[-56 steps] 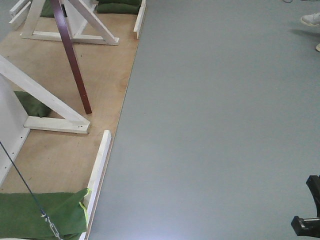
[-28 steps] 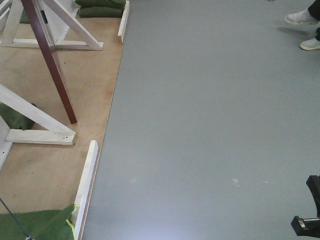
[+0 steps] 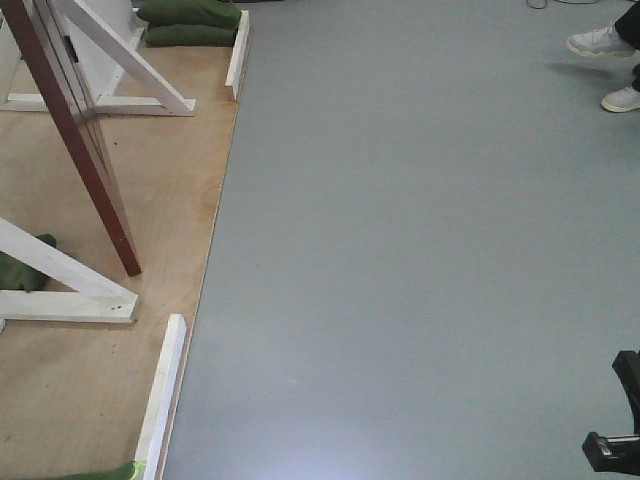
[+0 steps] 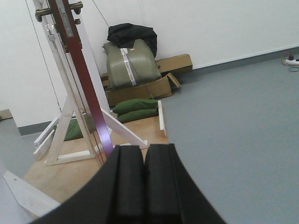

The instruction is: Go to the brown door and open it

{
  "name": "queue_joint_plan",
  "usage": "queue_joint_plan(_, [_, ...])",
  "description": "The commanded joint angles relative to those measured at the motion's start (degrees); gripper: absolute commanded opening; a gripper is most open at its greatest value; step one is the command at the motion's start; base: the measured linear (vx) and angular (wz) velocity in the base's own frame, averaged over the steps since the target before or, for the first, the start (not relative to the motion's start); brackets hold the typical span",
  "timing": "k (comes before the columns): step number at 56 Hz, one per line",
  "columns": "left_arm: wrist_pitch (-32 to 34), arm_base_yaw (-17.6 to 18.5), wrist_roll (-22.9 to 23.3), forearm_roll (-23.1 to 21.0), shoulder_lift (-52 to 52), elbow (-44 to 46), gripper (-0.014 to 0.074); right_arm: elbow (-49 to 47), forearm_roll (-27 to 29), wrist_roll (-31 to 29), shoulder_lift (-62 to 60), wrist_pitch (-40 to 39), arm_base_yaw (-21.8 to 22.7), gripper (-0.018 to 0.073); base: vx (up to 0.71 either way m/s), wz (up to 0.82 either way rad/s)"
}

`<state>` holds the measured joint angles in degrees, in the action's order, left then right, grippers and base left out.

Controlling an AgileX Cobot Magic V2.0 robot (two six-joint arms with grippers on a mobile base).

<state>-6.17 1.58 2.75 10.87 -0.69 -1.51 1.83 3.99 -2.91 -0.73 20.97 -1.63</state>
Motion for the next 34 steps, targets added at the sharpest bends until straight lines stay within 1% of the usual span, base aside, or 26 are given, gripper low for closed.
queue_joint_plan(1, [4.77, -0.03, 0.58, -0.51, -0.75, 1.34, -0.0006, 0.25, -0.2, -0.36, -0.32, -4.38, 0.07, 0.0, 0.27, 0.06])
queue_joint_plan(34, [4.77, -0.03, 0.58, -0.51, -0.75, 1.34, -0.0006, 0.25, -0.2, -0.36, -0.32, -4.38, 0.07, 0.0, 0.33, 0.13])
